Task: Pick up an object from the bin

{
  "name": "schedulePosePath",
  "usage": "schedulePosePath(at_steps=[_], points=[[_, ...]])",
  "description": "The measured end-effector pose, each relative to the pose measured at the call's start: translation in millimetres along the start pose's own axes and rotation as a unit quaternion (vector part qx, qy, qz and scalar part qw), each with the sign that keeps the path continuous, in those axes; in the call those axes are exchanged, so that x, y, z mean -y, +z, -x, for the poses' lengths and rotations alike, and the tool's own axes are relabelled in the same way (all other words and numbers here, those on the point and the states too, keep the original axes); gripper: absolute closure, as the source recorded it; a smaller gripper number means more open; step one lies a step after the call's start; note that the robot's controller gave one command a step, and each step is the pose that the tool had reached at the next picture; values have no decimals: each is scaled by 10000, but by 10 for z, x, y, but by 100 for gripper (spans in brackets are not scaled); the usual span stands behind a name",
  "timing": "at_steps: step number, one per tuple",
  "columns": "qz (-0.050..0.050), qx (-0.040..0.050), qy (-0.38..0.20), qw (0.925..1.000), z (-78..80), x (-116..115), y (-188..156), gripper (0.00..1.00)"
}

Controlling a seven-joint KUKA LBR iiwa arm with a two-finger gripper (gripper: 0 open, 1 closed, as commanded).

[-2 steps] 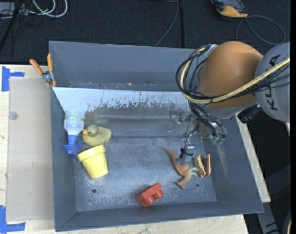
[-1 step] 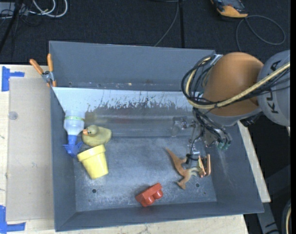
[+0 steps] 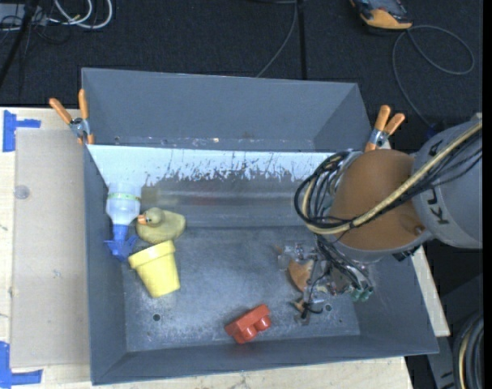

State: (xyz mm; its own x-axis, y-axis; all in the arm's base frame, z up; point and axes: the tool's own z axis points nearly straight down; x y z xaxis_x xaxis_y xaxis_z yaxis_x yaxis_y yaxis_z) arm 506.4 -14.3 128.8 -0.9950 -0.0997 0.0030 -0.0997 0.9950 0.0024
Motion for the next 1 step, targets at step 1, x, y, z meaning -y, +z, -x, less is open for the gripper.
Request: schedulePosePath(at_steps=[1], points=[[-4,-22,-499,9988,67,332,63,0]])
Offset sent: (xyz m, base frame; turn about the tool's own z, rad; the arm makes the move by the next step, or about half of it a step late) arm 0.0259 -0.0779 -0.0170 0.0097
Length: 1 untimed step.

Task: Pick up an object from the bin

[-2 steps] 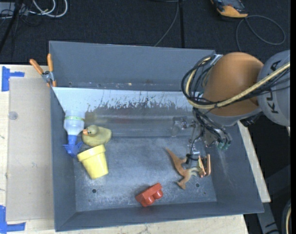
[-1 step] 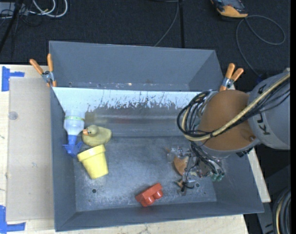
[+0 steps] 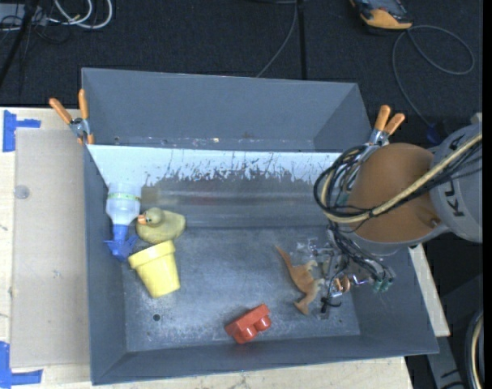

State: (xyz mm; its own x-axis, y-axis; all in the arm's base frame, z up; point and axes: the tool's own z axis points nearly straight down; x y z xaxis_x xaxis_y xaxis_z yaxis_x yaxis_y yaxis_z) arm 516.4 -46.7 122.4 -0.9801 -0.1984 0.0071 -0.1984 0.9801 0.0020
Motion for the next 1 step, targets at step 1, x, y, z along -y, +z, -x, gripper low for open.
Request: schedulePosePath(at_steps=[1], points=[[8,22,565,9984,66,481,112,100]])
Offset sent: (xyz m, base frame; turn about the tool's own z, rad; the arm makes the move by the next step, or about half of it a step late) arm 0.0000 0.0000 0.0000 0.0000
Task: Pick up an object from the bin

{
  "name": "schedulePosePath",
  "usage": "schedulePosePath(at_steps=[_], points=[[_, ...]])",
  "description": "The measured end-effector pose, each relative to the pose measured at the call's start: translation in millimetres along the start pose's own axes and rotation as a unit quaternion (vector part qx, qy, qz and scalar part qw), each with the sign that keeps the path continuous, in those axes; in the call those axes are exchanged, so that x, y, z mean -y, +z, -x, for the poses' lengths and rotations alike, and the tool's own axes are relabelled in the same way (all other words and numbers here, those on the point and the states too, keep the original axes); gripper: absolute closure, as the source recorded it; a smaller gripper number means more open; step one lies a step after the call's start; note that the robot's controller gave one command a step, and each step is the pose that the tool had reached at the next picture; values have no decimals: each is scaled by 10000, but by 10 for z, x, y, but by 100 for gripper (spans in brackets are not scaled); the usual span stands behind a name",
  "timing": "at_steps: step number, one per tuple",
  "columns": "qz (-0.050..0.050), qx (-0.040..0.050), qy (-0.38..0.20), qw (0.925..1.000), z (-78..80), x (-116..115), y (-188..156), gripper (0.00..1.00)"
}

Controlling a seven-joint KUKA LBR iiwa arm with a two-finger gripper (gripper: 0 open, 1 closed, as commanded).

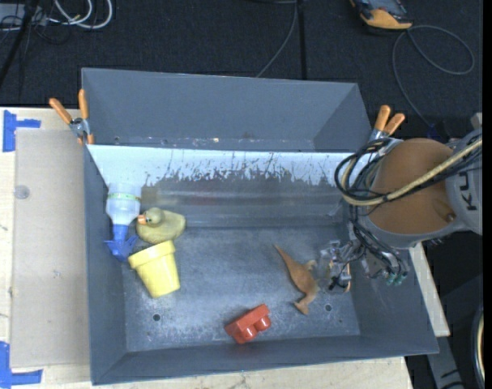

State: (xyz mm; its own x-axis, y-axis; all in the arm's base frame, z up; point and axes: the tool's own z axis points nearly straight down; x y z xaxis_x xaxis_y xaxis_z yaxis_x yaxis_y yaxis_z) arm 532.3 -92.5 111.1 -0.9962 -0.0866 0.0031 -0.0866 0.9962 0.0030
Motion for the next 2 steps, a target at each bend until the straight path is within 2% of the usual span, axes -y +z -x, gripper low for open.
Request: schedulePosePath(at_steps=[1,2], points=[[1,0,5,10000,0,2,0,0],[1,0,6,10000,0,1,0,0]])
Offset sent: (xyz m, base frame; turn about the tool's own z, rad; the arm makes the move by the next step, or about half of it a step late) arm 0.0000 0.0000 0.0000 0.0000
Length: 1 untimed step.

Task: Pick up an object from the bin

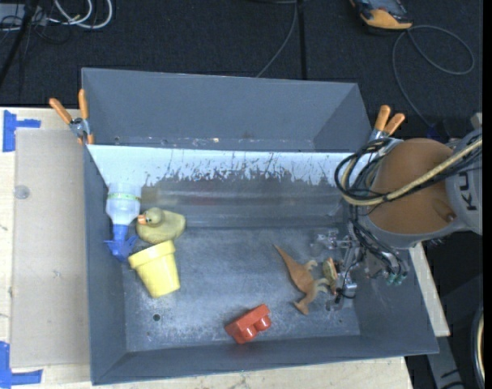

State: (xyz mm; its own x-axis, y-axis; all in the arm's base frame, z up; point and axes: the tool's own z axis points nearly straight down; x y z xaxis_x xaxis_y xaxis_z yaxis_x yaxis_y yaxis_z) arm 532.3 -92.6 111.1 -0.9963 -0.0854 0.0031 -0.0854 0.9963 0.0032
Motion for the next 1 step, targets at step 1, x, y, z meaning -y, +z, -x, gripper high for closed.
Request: schedulePosePath(at_steps=[1], points=[[-7,25,-30,10000,-22,7,188,0]])
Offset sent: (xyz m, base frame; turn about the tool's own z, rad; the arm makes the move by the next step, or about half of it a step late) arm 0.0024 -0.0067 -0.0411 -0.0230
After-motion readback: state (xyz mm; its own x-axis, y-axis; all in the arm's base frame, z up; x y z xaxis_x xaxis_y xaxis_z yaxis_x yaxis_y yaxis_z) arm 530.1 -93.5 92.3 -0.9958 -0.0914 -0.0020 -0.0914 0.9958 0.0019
